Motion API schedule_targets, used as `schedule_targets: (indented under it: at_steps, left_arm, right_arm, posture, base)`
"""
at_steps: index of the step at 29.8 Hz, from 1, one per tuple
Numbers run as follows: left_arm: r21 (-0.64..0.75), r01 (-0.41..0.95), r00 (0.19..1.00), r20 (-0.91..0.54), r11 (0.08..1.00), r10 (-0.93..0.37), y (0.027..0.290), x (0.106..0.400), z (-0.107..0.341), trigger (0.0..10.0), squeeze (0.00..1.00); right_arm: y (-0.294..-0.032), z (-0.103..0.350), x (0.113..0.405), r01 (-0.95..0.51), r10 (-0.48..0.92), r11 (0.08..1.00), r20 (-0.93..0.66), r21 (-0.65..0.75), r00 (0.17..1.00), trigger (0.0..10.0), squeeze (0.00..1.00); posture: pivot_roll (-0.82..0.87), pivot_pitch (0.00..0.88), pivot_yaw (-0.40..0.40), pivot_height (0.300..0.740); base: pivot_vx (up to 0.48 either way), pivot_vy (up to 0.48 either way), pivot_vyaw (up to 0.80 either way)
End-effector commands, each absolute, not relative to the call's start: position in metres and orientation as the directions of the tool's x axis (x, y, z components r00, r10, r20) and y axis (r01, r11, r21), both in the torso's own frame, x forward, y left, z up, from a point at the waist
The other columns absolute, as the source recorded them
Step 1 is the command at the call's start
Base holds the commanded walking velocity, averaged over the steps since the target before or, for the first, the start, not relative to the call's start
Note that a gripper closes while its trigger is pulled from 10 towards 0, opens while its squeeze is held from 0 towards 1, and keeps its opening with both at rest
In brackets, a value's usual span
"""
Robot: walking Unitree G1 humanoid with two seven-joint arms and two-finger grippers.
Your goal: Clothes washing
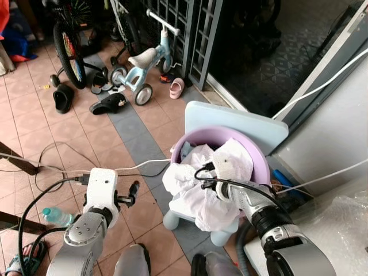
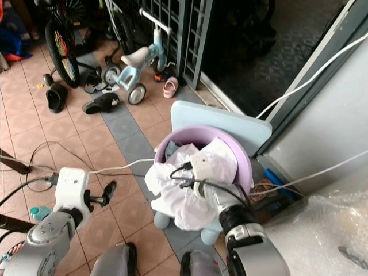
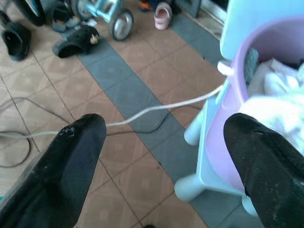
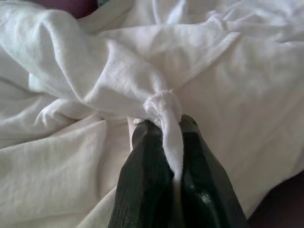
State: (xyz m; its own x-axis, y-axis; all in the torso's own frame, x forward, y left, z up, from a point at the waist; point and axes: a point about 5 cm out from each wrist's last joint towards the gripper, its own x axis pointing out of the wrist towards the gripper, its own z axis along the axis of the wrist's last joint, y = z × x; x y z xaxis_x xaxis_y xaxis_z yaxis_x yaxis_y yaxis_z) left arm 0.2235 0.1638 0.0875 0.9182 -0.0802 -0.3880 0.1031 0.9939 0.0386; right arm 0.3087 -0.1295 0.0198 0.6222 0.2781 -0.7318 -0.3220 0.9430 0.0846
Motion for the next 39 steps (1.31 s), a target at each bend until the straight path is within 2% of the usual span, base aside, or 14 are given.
schedule_targets:
  at_steps: [1, 4, 5, 6, 9, 10, 11, 16, 17, 21, 22, 24, 25, 39]
  left_arm:
    - [0.054, 0.076, 0.940, -0.338, 0.996, -0.054, 0.160, 0.227, 0.091, 10.0, 0.00]
    - [0.060, 0.091, 0.950, -0.306, 0.994, -0.068, 0.152, 0.229, 0.094, 10.0, 0.00]
    - [0.060, 0.090, 0.957, -0.281, 0.994, -0.069, 0.149, 0.230, 0.095, 10.0, 0.00]
    - [0.060, 0.090, 0.957, -0.281, 0.994, -0.069, 0.149, 0.230, 0.095, 10.0, 0.00]
    - [0.073, 0.086, 0.968, -0.240, 0.994, -0.066, 0.145, 0.232, 0.096, 10.0, 0.00]
    - [0.128, 0.080, 0.977, -0.208, 0.989, -0.052, 0.147, 0.236, 0.098, 10.0, 0.00]
    - [0.150, 0.064, 0.983, -0.182, 0.987, -0.036, 0.148, 0.243, 0.100, 10.0, 0.00]
    - [0.130, 0.039, 0.990, -0.142, 0.991, -0.021, 0.146, 0.261, 0.107, 10.0, 0.00]
    - [0.122, 0.049, 0.992, -0.123, 0.991, -0.034, 0.143, 0.262, 0.110, 10.0, 0.00]
    - [0.139, 0.100, 0.989, -0.119, 0.985, -0.084, 0.135, 0.253, 0.105, 10.0, 0.00]
    - [0.141, 0.105, 0.988, -0.125, 0.984, -0.088, 0.135, 0.252, 0.104, 10.0, 0.00]
    - [0.137, 0.098, 0.985, -0.152, 0.986, -0.077, 0.136, 0.248, 0.096, 10.0, 0.00]
    - [0.132, 0.090, 0.985, -0.158, 0.987, -0.069, 0.137, 0.248, 0.095, 10.0, 0.00]
    - [0.116, 0.108, 0.985, -0.149, 0.987, -0.090, 0.132, 0.247, 0.096, 10.0, 0.00]
  right_arm:
    - [-0.130, 0.033, 0.317, -0.306, 0.306, 0.944, -0.655, 0.119, 0.691, 0.0, 0.00]
    - [-0.124, 0.048, 0.322, -0.303, 0.346, 0.937, -0.563, 0.173, 0.751, 0.0, 0.00]
    - [-0.125, 0.059, 0.323, -0.283, 0.338, 0.941, -0.495, 0.185, 0.800, 0.0, 0.00]
    - [-0.125, 0.059, 0.323, -0.283, 0.338, 0.941, -0.495, 0.185, 0.800, 0.0, 0.00]
    - [-0.127, 0.077, 0.323, -0.255, 0.302, 0.951, -0.354, 0.174, 0.885, 0.0, 0.00]
    - [-0.126, 0.101, 0.321, -0.281, 0.295, 0.954, -0.171, 0.105, 0.940, 0.0, 0.00]
    - [-0.129, 0.113, 0.315, -0.222, 0.237, 0.966, -0.109, 0.134, 0.965, 0.0, 0.00]
    - [-0.143, 0.129, 0.304, -0.115, 0.121, 0.986, -0.040, 0.121, 0.992, 0.0, 0.00]
    - [-0.144, 0.137, 0.299, -0.120, 0.121, 0.988, -0.007, 0.101, 0.993, 1.1, 0.00]
    - [-0.146, 0.151, 0.284, -0.156, 0.155, 0.988, 0.074, 0.011, 0.985, 1.7, 0.00]
    - [-0.147, 0.150, 0.283, -0.156, 0.154, 0.987, 0.067, 0.027, 0.986, 2.5, 0.00]
    - [-0.152, 0.142, 0.281, -0.130, 0.130, 0.991, 0.028, 0.011, 0.991, 7.3, 0.00]
    - [-0.153, 0.139, 0.280, -0.124, 0.124, 0.992, 0.014, -0.001, 0.992, 10.0, 0.00]
    - [-0.144, 0.146, 0.297, -0.113, 0.113, 0.993, 0.021, 0.022, 0.993, 10.0, 0.00]
  posture:
    - [0.09, 0.000, -0.076, 0.740]
    - [0.08, 0.000, -0.071, 0.740]
    - [0.07, 0.000, -0.066, 0.740]
    - [0.07, 0.000, -0.066, 0.740]
    - [0.06, 0.000, -0.044, 0.740]
    - [0.05, 0.000, -0.037, 0.740]
    - [0.04, 0.000, -0.025, 0.740]
    - [0.02, 0.000, -0.007, 0.740]
    - [0.00, 0.000, 0.005, 0.740]
    - [-0.02, 0.000, 0.007, 0.740]
    - [-0.02, 0.000, 0.006, 0.740]
    - [-0.02, 0.000, 0.005, 0.740]
    - [-0.02, 0.000, 0.005, 0.740]
    - [0.00, 0.000, 0.006, 0.740]
  base:
    - [0.000, 0.000, 0.00]
    - [0.000, 0.000, 0.00]
    - [0.000, 0.000, 0.00]
    - [0.000, 0.000, 0.00]
    - [0.000, 0.000, 0.00]
    - [0.000, 0.000, 0.00]
    - [0.000, 0.000, 0.00]
    - [0.000, 0.000, 0.00]
    - [0.000, 0.000, 0.00]
    - [0.000, 0.000, 0.00]
    - [0.000, 0.000, 0.00]
    - [0.000, 0.000, 0.00]
    - [0.000, 0.000, 0.00]
    - [0.000, 0.000, -0.47]
